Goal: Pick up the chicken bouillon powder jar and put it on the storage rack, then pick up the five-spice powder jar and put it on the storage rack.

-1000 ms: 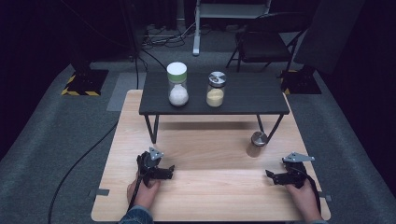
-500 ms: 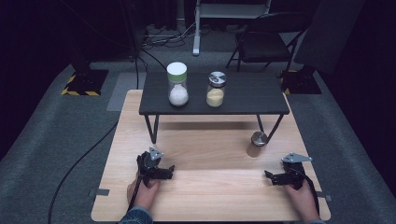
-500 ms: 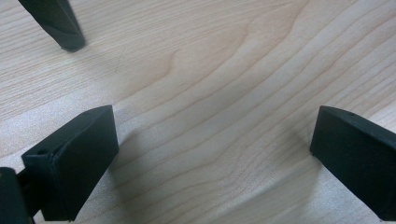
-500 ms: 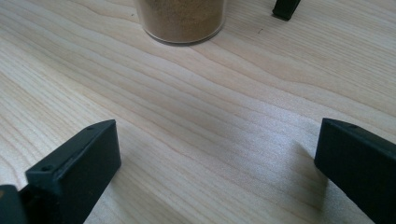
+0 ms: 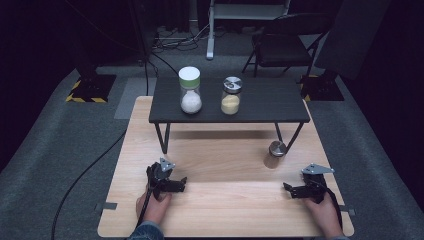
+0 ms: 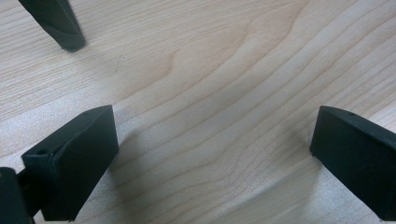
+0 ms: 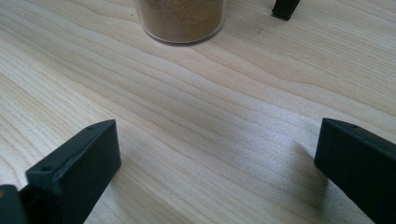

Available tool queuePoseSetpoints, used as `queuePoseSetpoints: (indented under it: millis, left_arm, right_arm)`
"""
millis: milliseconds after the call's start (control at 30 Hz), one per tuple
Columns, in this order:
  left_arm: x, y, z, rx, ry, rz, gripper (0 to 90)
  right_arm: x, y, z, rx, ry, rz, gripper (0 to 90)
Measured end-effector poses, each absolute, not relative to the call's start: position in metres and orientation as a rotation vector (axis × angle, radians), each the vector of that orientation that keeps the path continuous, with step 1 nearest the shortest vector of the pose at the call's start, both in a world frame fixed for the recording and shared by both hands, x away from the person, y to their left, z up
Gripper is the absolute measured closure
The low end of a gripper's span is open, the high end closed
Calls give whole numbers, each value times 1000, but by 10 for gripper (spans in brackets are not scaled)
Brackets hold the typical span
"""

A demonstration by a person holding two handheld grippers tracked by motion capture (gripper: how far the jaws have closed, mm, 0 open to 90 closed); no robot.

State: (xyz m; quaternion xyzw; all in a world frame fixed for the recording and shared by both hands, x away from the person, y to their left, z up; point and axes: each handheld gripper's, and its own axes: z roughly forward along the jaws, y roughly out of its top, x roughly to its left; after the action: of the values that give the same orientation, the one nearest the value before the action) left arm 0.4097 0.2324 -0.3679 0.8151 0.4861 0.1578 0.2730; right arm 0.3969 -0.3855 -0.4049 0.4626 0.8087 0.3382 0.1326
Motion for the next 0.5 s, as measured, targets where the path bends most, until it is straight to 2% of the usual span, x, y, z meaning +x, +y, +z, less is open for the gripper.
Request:
queuePoseSetpoints:
  millis: [500]
  left_arm:
    - [410, 232, -368, 2194, 1308, 424, 9]
  right_arm:
    - [398, -386, -405, 1338, 2351, 984, 0]
